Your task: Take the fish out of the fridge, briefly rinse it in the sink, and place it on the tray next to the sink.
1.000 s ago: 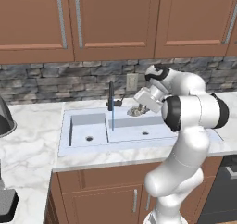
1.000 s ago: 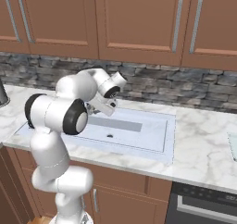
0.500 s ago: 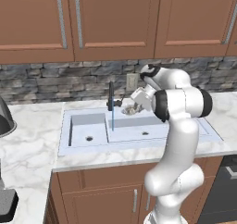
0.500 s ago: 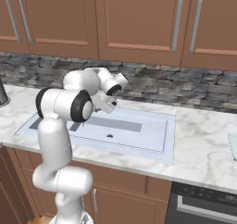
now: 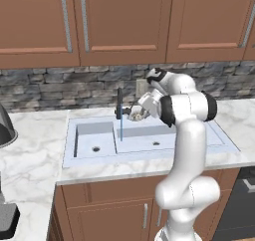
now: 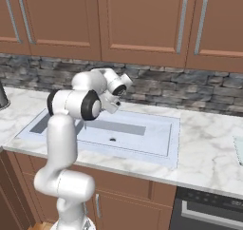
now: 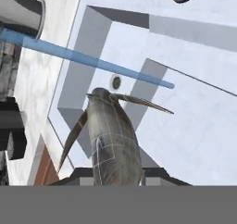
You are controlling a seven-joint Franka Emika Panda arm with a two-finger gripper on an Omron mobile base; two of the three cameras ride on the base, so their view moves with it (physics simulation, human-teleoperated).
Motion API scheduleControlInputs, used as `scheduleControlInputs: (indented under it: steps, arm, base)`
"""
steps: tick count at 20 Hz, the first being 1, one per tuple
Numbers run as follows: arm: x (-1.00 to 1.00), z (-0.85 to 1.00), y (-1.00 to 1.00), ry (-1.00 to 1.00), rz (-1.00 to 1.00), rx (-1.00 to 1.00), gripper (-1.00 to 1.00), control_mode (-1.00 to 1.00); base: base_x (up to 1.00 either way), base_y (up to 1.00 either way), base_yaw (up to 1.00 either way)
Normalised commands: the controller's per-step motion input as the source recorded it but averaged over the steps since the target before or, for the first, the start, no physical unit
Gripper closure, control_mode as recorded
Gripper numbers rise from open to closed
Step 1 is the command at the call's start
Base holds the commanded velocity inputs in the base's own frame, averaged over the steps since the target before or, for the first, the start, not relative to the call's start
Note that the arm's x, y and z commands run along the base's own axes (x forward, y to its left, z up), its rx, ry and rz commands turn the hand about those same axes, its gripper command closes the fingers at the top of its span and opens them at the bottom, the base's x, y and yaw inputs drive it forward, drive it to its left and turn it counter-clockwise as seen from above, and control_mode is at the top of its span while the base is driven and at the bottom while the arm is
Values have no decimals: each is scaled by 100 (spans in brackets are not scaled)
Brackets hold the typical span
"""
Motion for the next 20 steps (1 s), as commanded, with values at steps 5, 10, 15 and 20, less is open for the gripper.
scheduleControlInputs:
  steps: [5, 10, 15, 20]
  arm:
    - [46, -10, 22, 0, 10, 4, 100, -100]
    - [49, -15, 21, 0, 10, 3, 100, -100]
    - [31, -16, 23, 1, 11, 4, 100, -100]
    - [7, -10, 32, 6, 12, 3, 100, -100]
  base:
    - [0, 0, 0]
    - [0, 0, 0]
    - [0, 0, 0]
    - [0, 0, 0]
